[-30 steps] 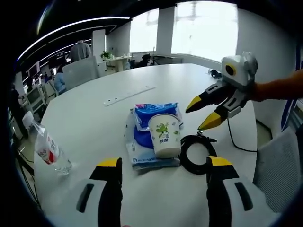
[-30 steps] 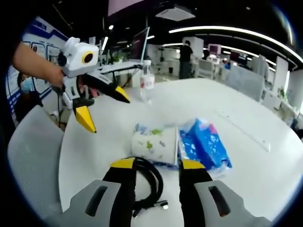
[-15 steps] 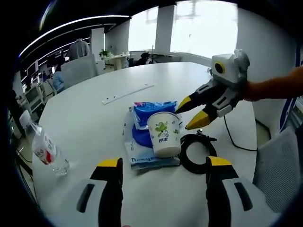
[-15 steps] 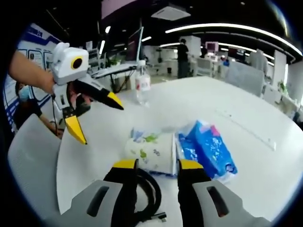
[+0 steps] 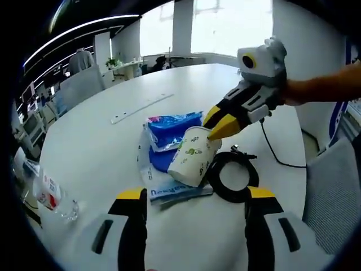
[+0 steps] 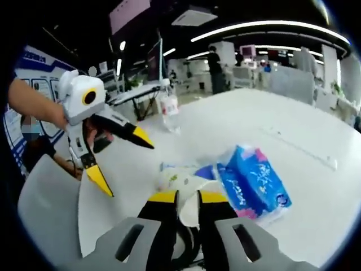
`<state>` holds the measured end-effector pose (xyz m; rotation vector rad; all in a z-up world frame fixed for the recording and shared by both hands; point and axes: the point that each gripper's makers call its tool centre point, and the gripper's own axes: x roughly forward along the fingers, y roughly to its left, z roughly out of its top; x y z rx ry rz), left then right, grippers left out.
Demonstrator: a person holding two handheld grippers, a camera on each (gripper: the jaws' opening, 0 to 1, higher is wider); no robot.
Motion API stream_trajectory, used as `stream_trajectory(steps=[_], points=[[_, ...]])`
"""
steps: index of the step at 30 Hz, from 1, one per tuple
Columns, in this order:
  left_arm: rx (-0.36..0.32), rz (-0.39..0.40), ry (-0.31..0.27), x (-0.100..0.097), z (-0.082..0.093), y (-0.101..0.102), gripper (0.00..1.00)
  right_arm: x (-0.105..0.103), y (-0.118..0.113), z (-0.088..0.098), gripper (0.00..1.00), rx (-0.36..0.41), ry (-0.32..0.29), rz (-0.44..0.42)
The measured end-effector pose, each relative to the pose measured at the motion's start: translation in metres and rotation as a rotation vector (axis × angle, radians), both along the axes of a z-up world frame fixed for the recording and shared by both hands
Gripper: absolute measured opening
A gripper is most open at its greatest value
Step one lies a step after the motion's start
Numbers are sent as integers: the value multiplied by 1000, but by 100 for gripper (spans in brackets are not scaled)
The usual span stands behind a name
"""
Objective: Arrange the tabletop items into an orderly group along one side of the table until the central work area is clear of visible clutter.
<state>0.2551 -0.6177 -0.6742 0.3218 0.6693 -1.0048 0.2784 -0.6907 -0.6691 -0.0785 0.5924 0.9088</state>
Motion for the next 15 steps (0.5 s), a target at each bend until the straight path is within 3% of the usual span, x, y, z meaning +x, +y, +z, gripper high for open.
stream_trajectory(steps=[6, 11, 15], points=[[30, -33, -15, 0, -3, -3, 69, -8, 8, 8, 0, -11, -38, 63], [30, -34, -29, 2, -2, -6, 70, -14, 14, 18, 0, -54, -84, 126], [35, -40, -52, 5, 2, -10, 70, -17, 19, 27, 0, -47, -96, 159]])
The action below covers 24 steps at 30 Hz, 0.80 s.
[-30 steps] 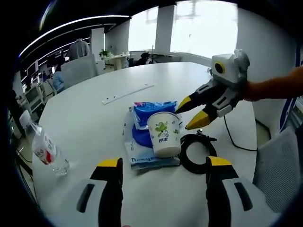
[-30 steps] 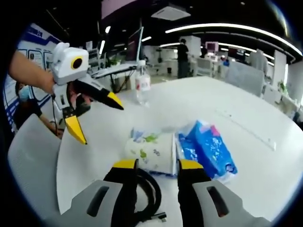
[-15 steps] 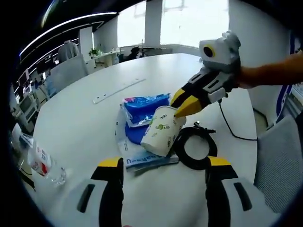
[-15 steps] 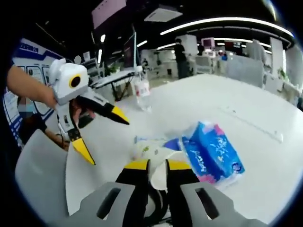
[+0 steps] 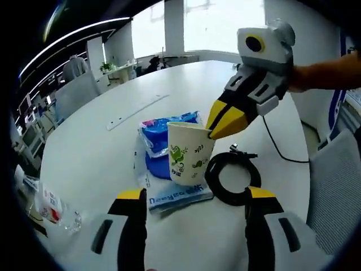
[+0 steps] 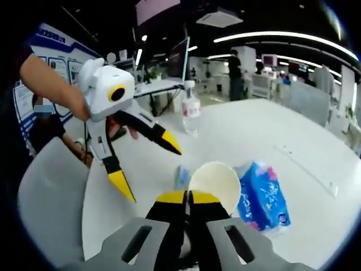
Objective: Arrange the tabletop items into an orderly group along one side of the table until the central work area is clear of visible clutter.
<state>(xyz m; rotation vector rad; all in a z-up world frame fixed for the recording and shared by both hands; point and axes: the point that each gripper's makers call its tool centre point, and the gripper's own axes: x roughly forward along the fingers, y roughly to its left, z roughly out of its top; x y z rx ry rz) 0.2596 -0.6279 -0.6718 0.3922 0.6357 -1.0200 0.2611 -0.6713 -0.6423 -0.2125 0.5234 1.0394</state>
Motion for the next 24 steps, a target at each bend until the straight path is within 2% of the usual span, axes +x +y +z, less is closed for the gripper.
stream_trajectory(steps=[9, 11, 15, 18, 24], points=[[-6, 4, -41, 5, 10, -11, 69, -7, 8, 16, 0, -5, -26, 39], [3, 4, -49, 5, 11, -12, 68, -9, 11, 18, 0, -37, -66, 73], [19, -4, -72, 7, 14, -15, 66, -15, 13, 18, 0, -82, -86, 115], [6, 8, -73, 10, 19, -16, 65, -17, 14, 19, 0, -95, -93, 125], [0, 17, -81, 12, 25, -20, 61, -21, 20, 30, 0, -83, -109, 138]])
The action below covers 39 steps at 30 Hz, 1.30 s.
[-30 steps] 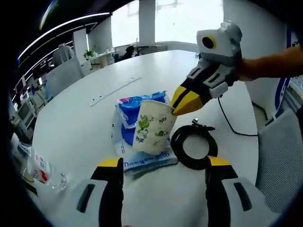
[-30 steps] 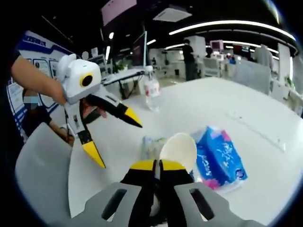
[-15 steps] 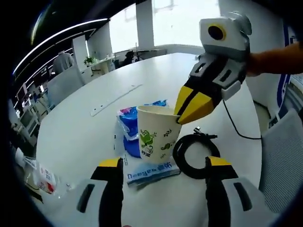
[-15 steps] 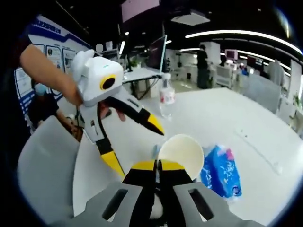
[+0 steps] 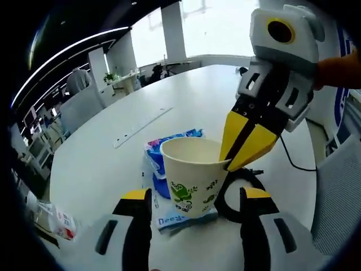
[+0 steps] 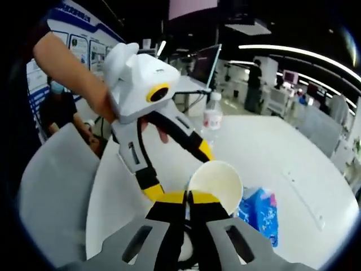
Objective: Arrange the tabletop items into an orderly group along one side of the table until the central work area is clear of visible clutter.
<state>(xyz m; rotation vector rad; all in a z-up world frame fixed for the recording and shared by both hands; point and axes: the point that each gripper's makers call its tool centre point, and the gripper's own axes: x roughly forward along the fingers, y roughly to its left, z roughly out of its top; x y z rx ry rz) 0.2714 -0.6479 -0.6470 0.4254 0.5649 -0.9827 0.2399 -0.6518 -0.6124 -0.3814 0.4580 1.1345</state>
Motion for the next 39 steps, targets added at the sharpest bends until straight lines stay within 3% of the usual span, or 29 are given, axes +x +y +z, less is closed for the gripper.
stream_trajectory(steps=[9, 25, 35, 39], points=[[0, 0, -16, 0, 7, -7, 57, -11, 7, 12, 0, -32, -52, 59], [-7, 6, -46, -2, 21, -5, 49, -20, 16, 37, 0, -10, -97, 92], [-28, 11, -50, -9, 28, -6, 47, -26, 15, 44, 0, -40, -145, 120], [-28, 12, -47, -12, 30, -5, 47, -27, 12, 50, 9, -31, -167, 118]])
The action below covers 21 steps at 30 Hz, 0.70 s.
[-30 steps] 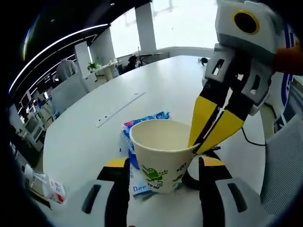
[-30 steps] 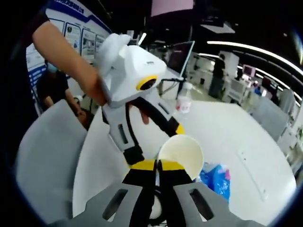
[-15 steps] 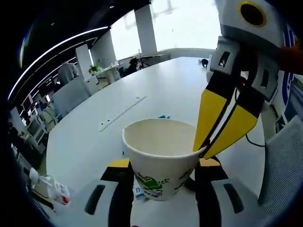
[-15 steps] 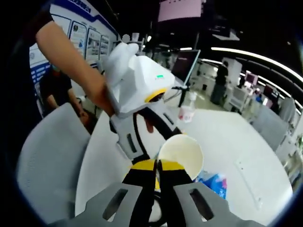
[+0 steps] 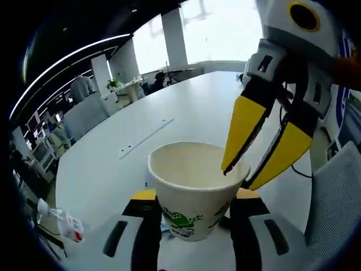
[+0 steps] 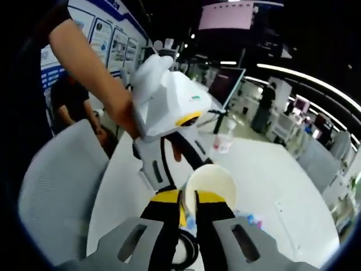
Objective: Arrange the tabletop items into an orderly group along one side of the table until the central work area is clear of visible clutter.
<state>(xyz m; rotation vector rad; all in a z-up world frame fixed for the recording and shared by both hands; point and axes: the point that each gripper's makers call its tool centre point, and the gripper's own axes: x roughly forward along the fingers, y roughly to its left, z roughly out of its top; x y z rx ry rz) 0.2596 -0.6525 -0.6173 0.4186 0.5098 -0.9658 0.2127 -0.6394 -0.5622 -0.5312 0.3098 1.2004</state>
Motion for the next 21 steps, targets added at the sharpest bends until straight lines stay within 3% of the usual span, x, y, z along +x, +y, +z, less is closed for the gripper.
stream_trajectory(steps=[9, 16, 21], points=[[-42, 49, -4, 2, 10, 11, 46, -3, -10, 20, 27, 128, -25, -78], [-115, 133, 11, 8, 16, 25, 47, -6, -19, 21, 43, 176, 0, -129], [-150, 178, 15, 11, 20, 34, 47, -8, -24, 22, 49, 193, 9, -156]])
